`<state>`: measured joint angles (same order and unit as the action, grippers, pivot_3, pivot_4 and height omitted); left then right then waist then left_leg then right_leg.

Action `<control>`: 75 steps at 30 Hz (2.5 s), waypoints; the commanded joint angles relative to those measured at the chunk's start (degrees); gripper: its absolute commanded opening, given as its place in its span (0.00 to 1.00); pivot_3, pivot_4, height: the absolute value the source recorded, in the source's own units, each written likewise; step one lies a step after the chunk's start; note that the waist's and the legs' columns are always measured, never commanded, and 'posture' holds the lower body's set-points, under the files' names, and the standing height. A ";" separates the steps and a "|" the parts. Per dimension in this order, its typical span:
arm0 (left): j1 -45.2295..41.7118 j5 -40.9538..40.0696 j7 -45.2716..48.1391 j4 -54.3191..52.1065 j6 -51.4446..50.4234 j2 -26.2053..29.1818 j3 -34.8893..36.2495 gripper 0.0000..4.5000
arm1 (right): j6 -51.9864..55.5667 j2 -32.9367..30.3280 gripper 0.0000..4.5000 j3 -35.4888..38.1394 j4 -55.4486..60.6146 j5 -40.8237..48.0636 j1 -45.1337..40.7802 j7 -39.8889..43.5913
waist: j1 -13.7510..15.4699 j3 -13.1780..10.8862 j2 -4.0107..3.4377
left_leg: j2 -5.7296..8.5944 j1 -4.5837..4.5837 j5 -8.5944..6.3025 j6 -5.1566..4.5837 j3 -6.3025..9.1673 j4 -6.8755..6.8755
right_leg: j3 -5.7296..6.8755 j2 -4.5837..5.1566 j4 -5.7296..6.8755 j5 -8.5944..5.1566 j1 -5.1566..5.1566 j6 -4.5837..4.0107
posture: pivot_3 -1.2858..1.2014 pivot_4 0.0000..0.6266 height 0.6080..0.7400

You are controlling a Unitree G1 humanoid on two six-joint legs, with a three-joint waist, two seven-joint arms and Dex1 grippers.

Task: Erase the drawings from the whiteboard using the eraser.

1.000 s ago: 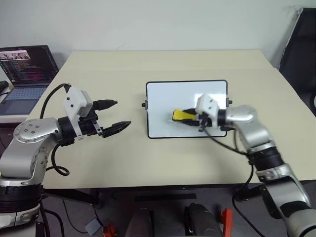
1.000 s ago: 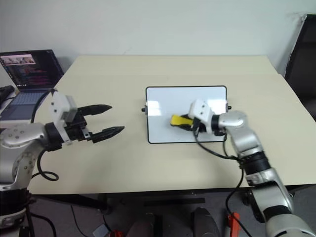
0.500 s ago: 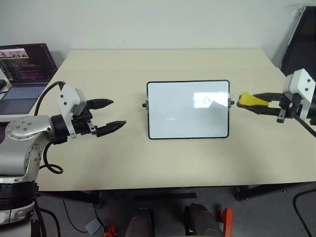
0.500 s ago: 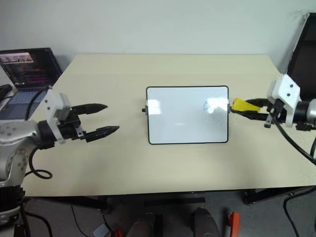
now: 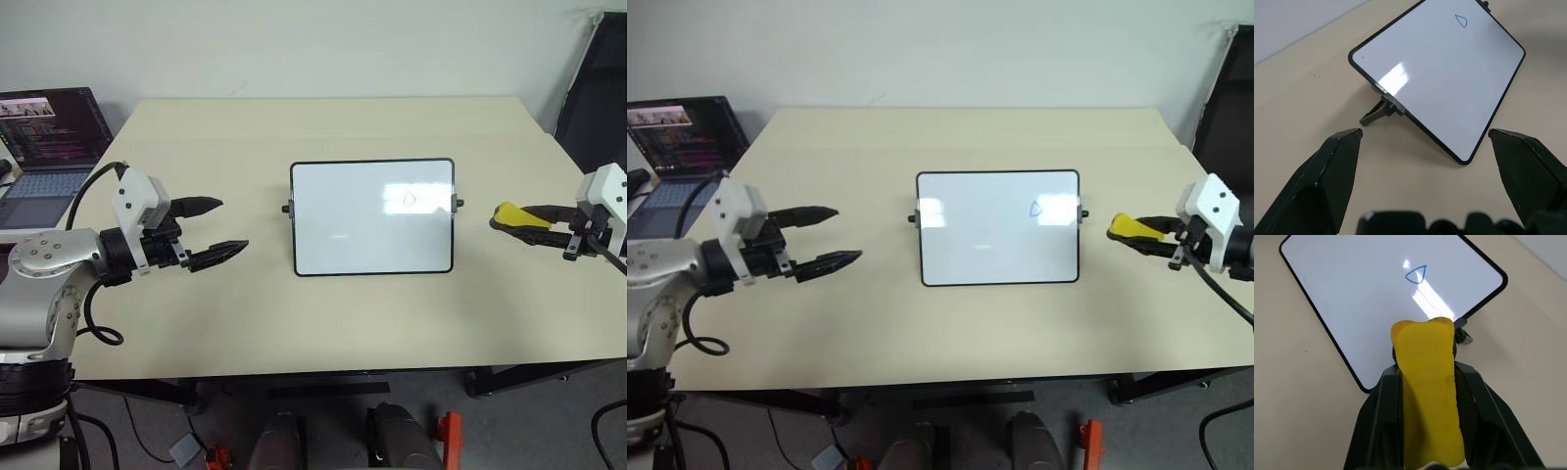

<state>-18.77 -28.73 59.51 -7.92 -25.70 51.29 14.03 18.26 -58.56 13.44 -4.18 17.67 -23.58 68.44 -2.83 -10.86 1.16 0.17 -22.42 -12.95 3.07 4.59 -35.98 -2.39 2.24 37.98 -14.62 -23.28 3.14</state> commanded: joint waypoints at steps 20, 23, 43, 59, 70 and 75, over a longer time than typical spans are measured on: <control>-2.27 0.13 -0.10 -0.14 1.34 -0.09 -0.32 1.00 | -3.97 12.04 0.23 -6.92 -3.27 -2.66 -15.08 -10.36 | -0.59 0.00 0.01 | -0.01 0.05 0.00 0.00 0.00 -0.01 | -0.01 -0.01 0.04 0.02 0.00 0.01 | 0.52 0.24 1.00; -2.83 0.67 -0.21 0.40 1.94 -0.36 -0.82 1.00 | -5.36 18.79 0.23 -9.87 -9.15 -6.27 -20.23 -16.48 | -0.56 0.00 0.01 | -0.03 0.07 0.01 0.01 -0.02 -0.02 | -0.04 -0.05 0.06 0.12 0.01 -0.09 | 0.52 0.24 1.00; 0.06 0.11 -1.24 -2.28 0.81 0.21 0.84 1.00 | -12.60 29.73 0.23 -20.79 -23.26 -19.98 -21.24 -28.02 | -0.49 0.04 0.07 | 0.03 -0.10 -0.01 0.02 0.02 -0.06 | 0.00 0.02 0.04 0.24 -0.09 -0.19 | 0.52 0.24 1.00; -1.34 0.36 -1.14 -1.44 0.74 0.20 -0.16 1.00 | -9.63 33.25 0.23 -21.53 -16.79 -17.51 -13.35 -24.11 | -0.68 0.12 0.19 | -0.20 1.44 0.04 -0.04 -0.08 -0.04 | -0.13 -0.21 0.03 0.10 1.25 -0.41 | 0.52 0.24 1.00; -2.64 0.68 -1.02 -0.77 0.91 -0.58 -1.46 1.00 | -11.79 28.77 0.23 -17.43 -24.01 -20.42 -14.56 -34.31 | -0.38 0.15 0.25 | -0.19 1.39 0.04 -0.03 -0.10 -0.01 | -0.15 -0.19 -0.03 0.10 1.23 -0.40 | 0.52 0.24 1.00; -2.48 0.57 -0.97 -0.83 0.93 -0.57 -1.56 1.00 | -11.64 27.56 0.23 -14.94 -23.58 -20.08 -13.60 -38.20 | -0.36 0.15 0.28 | -0.18 1.38 0.04 -0.03 -0.10 -0.02 | -0.17 -0.18 -0.09 0.10 1.25 -0.40 | 0.52 0.24 1.00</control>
<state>-20.61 -27.87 58.28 -8.34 -25.58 50.57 11.67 4.83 -29.75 -3.06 -25.32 -0.98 -38.61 32.79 -3.18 -10.71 1.44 -0.01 -21.04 -12.91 3.03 4.48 -36.00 -2.56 2.06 37.89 -14.52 -22.03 2.74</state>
